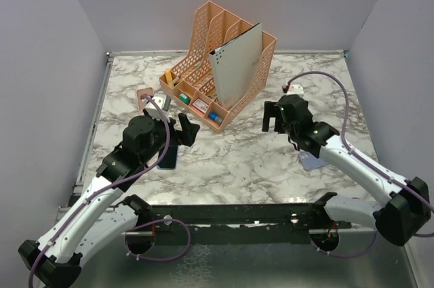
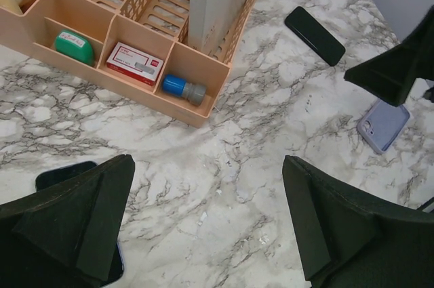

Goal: Put the phone into the phone case

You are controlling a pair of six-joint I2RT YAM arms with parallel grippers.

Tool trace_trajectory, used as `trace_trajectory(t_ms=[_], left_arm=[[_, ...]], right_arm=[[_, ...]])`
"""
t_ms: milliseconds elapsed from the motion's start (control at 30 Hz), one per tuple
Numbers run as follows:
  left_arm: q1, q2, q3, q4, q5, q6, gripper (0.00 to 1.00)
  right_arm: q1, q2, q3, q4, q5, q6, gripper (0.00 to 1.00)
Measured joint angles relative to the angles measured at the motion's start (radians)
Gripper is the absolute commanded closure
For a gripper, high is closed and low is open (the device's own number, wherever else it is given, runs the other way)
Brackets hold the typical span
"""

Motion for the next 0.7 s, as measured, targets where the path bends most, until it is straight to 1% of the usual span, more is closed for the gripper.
trace_trajectory(t_ms=[133, 367, 500, 700], left_arm=[[0.0, -0.018, 0.0, -0.006, -0.001, 0.002, 0.01], [0.0, -0.035, 0.0, -0.006, -0.001, 0.003, 0.01], [0.0, -0.045, 0.0, -0.006, -0.001, 0.003, 0.01], [0.0, -0.069, -0.002, -0.006, -0.001, 0.003, 0.01]], right_arm=[[-0.017, 0.151, 0.047, 0.054, 0.033, -0.113, 0.0], [-0.091, 0.374, 0.186, 0.105, 0.01, -0.277, 0.0], [-0.163, 0.477, 0.253, 0.109, -0.035, -0.33, 0.0], [-0.276, 0.587, 0.304, 0.105, -0.081, -0.383, 0.0]])
